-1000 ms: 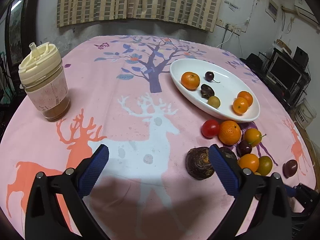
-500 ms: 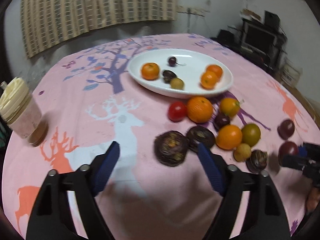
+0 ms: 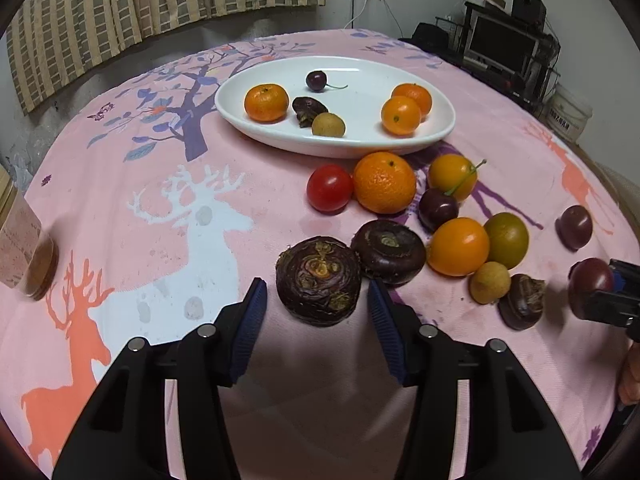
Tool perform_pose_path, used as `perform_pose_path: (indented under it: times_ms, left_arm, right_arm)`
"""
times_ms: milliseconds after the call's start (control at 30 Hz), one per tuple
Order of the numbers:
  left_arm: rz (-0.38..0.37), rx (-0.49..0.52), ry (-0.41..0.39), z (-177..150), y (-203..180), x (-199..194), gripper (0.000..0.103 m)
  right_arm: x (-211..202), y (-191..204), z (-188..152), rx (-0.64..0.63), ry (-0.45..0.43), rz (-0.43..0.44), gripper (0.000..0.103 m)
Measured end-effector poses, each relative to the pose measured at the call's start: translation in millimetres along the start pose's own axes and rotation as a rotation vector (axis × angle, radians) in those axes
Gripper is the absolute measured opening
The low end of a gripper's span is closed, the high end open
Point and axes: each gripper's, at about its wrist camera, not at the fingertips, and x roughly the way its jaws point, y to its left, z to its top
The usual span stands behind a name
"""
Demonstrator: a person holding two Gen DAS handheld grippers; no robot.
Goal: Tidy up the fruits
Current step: 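Grasp a dark red plum with the right tool while the left tool grasps a dark brown fruit, then carry the plum and dark fruit onto the white plate and release both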
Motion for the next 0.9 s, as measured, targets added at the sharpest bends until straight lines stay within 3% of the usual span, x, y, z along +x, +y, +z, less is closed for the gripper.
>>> perform_pose_path:
  times_ms: [433,567,667,800,900]
  left_arm:
    - [0.003,0.032,-0.006,-0.1,-3.7,1.5,0.042]
    - [0.008,-0.004,-0.022,-0.4,2.3,-4.5,0.042]
    - [-0.048,-0.061,-0.052,3.1,8.4,-16.2,0.042]
    - [-0.139,-0.132,-0.153,29.7,11.2,-38.9,0.042]
    - [-0.127,-0.148,-0.212,61.6,7.1,-43.3,0.042]
  right_arm:
    - [2.9,2.5,-0.7,-0.007,0.012,-0.029,0.038]
    - [2.1,6.4,-0.8,-0.035,0.007,-0.047,0.038]
    - [5.2,10.9,5.7,-0.057,0.016,-0.043,0.038]
    - [8.1,23.1,43.9,-0.083,-0.062,-0.061,0.038]
    - [16.2,25.4,80.4,-0.070,-0.135,-0.096,0.038]
